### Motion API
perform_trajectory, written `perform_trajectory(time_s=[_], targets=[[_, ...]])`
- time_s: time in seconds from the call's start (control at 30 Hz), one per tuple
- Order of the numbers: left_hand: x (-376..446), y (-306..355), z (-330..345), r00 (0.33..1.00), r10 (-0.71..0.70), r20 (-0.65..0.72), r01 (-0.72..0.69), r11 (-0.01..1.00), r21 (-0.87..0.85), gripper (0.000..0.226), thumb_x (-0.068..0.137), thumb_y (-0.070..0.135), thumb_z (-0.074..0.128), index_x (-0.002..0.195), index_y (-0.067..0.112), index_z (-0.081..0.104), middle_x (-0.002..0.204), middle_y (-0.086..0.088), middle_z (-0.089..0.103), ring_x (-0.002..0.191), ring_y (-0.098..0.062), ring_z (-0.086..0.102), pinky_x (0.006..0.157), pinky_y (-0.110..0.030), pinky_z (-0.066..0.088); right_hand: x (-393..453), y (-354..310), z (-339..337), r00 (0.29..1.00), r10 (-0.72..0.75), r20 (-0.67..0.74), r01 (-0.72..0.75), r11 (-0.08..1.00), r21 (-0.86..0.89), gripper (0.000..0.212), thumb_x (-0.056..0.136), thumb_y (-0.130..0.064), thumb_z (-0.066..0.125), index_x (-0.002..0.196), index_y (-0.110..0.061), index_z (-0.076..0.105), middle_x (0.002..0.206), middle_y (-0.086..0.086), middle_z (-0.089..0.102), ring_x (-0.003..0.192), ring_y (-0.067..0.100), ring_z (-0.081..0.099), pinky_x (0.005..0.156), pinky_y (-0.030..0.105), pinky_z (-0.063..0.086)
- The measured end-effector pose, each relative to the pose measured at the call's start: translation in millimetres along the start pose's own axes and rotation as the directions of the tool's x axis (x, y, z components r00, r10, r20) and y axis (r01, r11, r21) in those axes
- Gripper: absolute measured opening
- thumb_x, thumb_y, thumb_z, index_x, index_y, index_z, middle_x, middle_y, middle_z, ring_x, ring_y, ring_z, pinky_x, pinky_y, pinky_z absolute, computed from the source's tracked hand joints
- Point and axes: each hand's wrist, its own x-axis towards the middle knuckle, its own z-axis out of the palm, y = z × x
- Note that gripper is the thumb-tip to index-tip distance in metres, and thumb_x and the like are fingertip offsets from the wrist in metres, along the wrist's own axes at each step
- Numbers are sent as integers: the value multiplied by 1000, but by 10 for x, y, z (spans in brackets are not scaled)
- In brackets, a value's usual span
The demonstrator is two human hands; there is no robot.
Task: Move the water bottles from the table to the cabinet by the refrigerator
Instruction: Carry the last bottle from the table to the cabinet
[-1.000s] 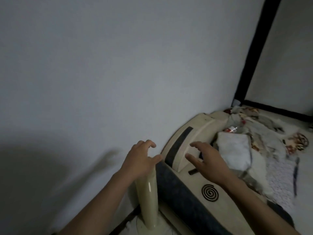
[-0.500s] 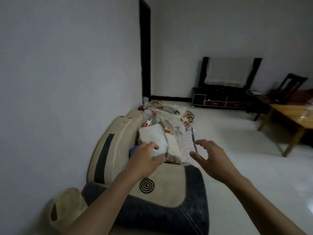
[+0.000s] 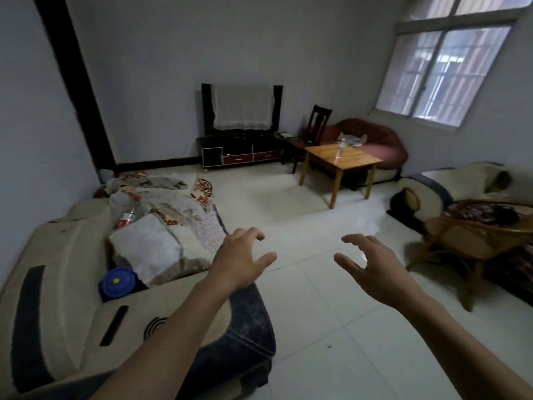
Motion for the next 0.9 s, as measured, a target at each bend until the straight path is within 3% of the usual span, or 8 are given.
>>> perform_trajectory(time_s=[0.3, 0.43, 0.5, 0.63, 0.9], targets=[[390, 1040, 753, 988, 133, 76, -132, 991, -20, 48, 87, 58, 62, 126, 32, 52, 133, 3, 53, 120, -17, 49, 94, -33, 45, -257, 1005, -698, 986, 131, -107, -130, 991, 13, 55, 90, -55, 55, 138, -28, 48, 142, 1, 50, 117, 15, 53, 98, 36, 49], [553, 1471, 1054, 984, 145, 100, -146, 989, -1, 48, 87, 58, 62, 126, 33, 52, 133, 4, 53, 119, -17, 49, 93, -32, 44, -274, 1468, -928, 982, 156, -110, -152, 987, 47, 55, 91, -55, 55, 139, -27, 48, 142, 0, 50, 106, 8, 50, 96, 35, 49], [628, 1637, 1188, 983, 156, 96, -157, 988, 4, 47, 87, 58, 62, 125, 33, 52, 133, 4, 53, 119, -16, 50, 91, -30, 42, -244, 1660, -1038, 979, 169, -114, -163, 985, 62, 55, 91, -54, 55, 139, -27, 48, 142, 1, 49, 111, 11, 52, 97, 37, 49], [747, 1782, 1404, 982, 149, 113, -153, 988, 23, 47, 86, 58, 63, 125, 33, 52, 132, 4, 54, 117, -16, 51, 92, -31, 44, -149, 1957, -1170, 978, 176, -116, -168, 983, 74, 56, 92, -55, 55, 139, -27, 48, 143, 1, 49, 127, 17, 49, 104, 42, 47], [1352, 1808, 1684, 976, 161, 147, -162, 987, -5, 47, 86, 58, 62, 125, 34, 52, 133, 6, 53, 118, -15, 49, 92, -31, 44, 335, 2239, -1167, 969, 213, -123, -205, 976, 75, 54, 91, -57, 55, 137, -30, 48, 140, -1, 50, 116, 15, 53, 96, 39, 51]])
